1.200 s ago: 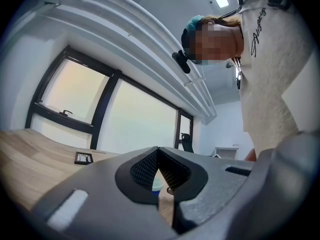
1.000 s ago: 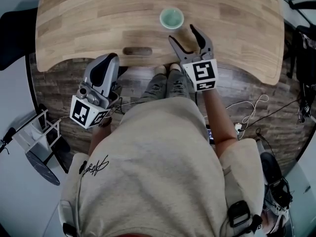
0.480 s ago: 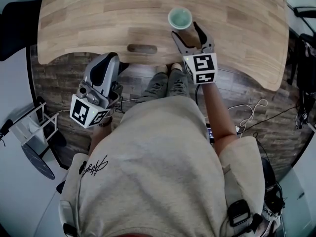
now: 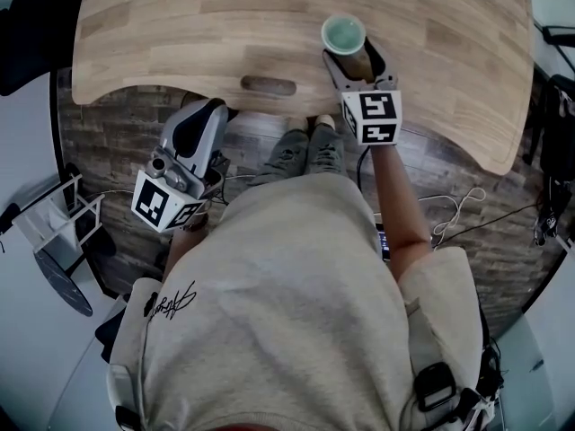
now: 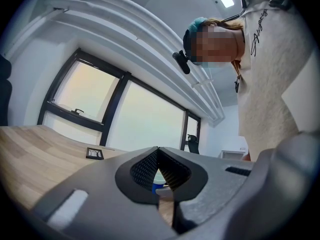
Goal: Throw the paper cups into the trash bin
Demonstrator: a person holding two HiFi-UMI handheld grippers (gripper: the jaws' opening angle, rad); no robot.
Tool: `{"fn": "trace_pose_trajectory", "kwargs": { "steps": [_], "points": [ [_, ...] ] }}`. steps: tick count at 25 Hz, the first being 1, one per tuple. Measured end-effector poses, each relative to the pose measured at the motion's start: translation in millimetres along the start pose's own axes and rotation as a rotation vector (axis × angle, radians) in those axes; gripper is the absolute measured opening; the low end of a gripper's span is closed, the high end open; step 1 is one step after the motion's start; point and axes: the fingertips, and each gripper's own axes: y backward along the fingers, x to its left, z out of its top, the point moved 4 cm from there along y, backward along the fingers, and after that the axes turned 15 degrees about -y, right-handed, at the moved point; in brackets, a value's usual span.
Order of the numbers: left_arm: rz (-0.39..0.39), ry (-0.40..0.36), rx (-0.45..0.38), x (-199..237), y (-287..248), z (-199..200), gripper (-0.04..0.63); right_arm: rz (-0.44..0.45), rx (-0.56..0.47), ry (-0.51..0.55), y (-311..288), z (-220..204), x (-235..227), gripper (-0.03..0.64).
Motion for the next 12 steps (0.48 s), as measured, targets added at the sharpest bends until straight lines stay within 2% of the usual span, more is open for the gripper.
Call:
{"fn": "trace_pose_trajectory", "kwargs": {
  "steps": [12],
  "points": [
    [0.007,-0.041,0.031,1,4,0,0.003,-0.04,0.001,0.02,-14,2,-2,0.304]
  ]
}}
